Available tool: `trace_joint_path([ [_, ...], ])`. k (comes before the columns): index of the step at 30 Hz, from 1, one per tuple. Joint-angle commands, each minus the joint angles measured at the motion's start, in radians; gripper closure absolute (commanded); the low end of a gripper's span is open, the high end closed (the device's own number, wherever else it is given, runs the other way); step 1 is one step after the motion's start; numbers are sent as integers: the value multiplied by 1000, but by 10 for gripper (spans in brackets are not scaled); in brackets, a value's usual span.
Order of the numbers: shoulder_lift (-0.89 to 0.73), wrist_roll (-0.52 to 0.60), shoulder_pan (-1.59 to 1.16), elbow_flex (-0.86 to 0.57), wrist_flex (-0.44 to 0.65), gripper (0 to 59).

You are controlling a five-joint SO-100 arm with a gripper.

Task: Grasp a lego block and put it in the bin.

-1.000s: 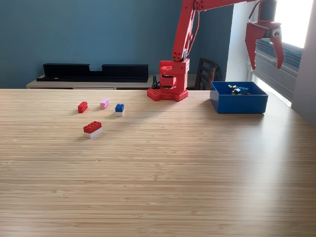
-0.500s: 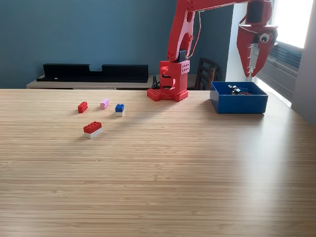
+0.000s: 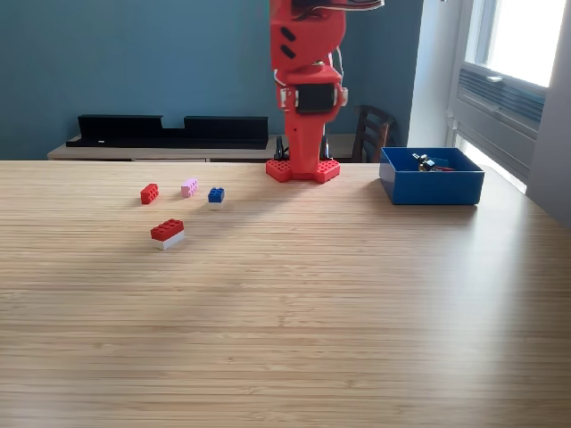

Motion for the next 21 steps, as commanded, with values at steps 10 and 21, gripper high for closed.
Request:
trace_joint_path([
  [10, 34, -9, 97, -54, 9, 585],
  [21, 23, 150, 238, -87, -64, 585],
])
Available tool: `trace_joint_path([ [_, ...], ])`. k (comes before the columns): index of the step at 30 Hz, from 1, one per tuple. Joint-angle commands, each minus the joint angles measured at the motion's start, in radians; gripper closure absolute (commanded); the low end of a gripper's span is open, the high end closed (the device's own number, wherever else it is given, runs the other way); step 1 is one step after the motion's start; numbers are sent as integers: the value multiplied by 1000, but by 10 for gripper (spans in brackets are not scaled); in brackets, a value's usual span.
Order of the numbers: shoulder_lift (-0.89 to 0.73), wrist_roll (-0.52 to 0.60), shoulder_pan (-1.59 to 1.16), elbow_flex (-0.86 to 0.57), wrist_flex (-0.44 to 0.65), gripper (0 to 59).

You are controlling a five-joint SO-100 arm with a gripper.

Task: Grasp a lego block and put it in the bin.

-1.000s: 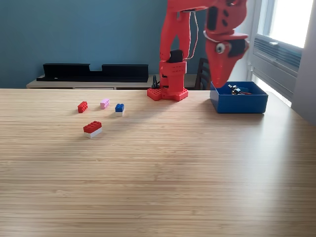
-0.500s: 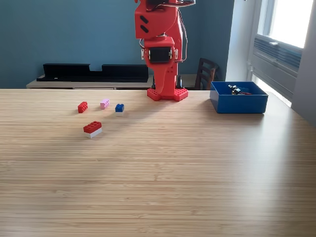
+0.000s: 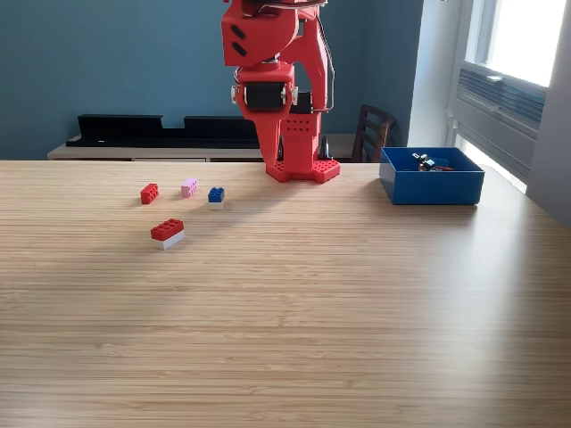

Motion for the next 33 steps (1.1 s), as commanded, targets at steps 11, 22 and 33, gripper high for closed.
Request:
trace_joint_path([
  [11, 18, 373, 472, -126, -117, 585],
  [22, 18, 575, 687, -55, -117, 585],
  [33, 31, 632, 810, 117, -120, 585],
])
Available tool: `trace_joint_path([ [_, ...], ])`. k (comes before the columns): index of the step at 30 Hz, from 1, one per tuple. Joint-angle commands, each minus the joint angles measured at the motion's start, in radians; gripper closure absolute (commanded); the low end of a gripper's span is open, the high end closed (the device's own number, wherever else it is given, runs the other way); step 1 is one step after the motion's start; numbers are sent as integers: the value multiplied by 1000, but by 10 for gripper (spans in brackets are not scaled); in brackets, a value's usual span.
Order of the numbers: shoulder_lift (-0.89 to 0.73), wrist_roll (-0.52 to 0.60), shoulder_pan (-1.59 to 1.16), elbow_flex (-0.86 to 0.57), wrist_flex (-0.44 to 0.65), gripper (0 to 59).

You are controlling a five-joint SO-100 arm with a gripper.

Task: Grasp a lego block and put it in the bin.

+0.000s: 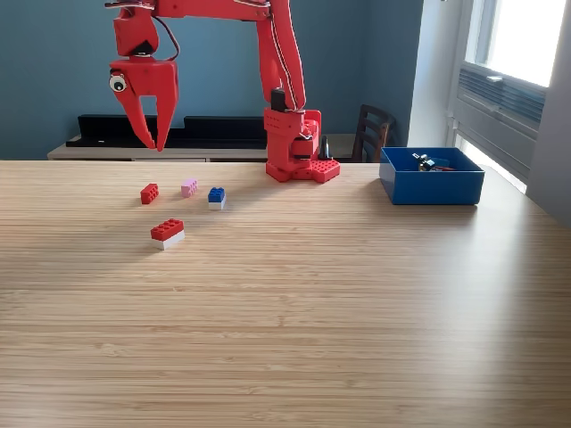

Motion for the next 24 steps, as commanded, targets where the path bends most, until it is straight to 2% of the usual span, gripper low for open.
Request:
trace_joint_path([
  [1, 32, 6, 14, 94, -26, 585],
  [3, 34, 6, 34, 164, -44, 585],
  [10, 87, -34, 78, 202, -40, 585],
  [17, 281, -97, 77, 316, -38, 584],
  [18, 311, -106, 74, 337, -38, 567],
  [22, 414, -155, 63, 416, -38, 440],
  [24, 454, -186, 60, 451, -38, 424],
])
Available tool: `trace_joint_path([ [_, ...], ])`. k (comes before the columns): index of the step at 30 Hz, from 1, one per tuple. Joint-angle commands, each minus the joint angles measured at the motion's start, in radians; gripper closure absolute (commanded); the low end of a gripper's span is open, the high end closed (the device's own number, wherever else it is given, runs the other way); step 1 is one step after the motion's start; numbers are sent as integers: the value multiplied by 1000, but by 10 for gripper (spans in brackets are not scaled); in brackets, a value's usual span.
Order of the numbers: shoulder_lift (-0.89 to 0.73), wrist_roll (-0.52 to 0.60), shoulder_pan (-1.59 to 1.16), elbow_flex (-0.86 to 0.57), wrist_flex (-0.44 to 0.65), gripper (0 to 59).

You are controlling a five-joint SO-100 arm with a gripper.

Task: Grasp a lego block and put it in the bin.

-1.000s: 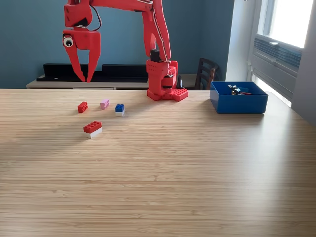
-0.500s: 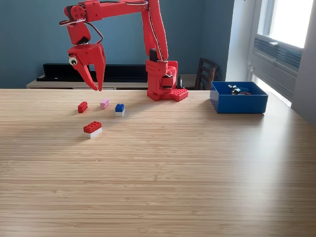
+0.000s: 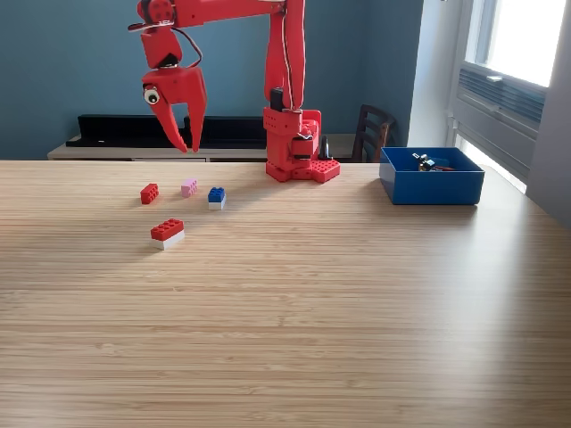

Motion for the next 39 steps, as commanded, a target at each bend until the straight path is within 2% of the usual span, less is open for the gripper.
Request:
trace_joint_path([
  [1, 173, -61, -3, 54, -11, 419],
  [6, 232, -133, -3, 155, -35, 403],
  [18, 261, -245, 55, 446, -275, 410],
  [33, 261, -327, 121, 486, -411, 389],
  [39, 261, -333, 123, 575, -506, 390],
])
